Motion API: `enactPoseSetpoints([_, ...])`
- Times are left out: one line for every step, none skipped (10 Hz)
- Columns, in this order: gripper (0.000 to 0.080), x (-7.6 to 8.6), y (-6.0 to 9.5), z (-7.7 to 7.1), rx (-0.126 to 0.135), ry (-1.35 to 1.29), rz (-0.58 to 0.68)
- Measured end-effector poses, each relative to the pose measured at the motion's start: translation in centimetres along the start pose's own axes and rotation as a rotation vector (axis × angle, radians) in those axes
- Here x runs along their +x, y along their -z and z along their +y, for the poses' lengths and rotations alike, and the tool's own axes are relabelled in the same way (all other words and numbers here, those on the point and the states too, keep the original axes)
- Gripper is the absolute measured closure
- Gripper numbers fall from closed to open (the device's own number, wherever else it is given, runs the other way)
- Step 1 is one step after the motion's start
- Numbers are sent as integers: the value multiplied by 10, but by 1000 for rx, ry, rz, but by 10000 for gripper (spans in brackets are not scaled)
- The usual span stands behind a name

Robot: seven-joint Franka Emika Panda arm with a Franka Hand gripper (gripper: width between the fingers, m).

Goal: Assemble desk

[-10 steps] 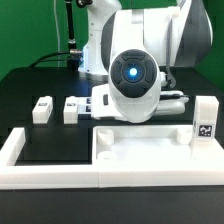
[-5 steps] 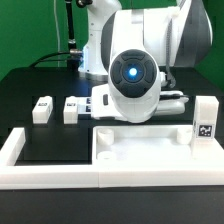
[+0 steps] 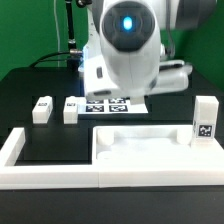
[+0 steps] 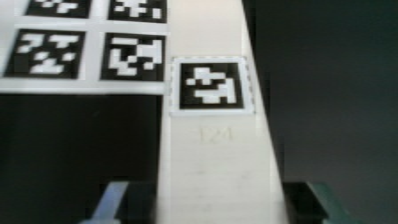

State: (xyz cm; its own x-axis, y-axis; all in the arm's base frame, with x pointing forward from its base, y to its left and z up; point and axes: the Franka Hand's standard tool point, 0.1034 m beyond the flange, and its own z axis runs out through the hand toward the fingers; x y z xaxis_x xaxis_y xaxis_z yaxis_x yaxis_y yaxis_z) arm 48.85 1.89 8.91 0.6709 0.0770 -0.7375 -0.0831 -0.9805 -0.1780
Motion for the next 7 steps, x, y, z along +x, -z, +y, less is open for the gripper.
enactPoseSetpoints([509, -7, 28, 4, -42, 68, 17])
enactPoseSetpoints([509, -1, 37, 1, -55, 60, 82])
enactPoseSetpoints([509, 3, 37, 3, -62, 62, 148])
enactPoseSetpoints([509, 4, 39, 5, -68, 60, 217])
enactPoseSetpoints([509, 5, 44, 9, -74, 85, 273])
enactPoseSetpoints([509, 4, 62, 18, -82, 122, 357])
enactPoseSetpoints([509, -5, 94, 21, -94, 156, 425])
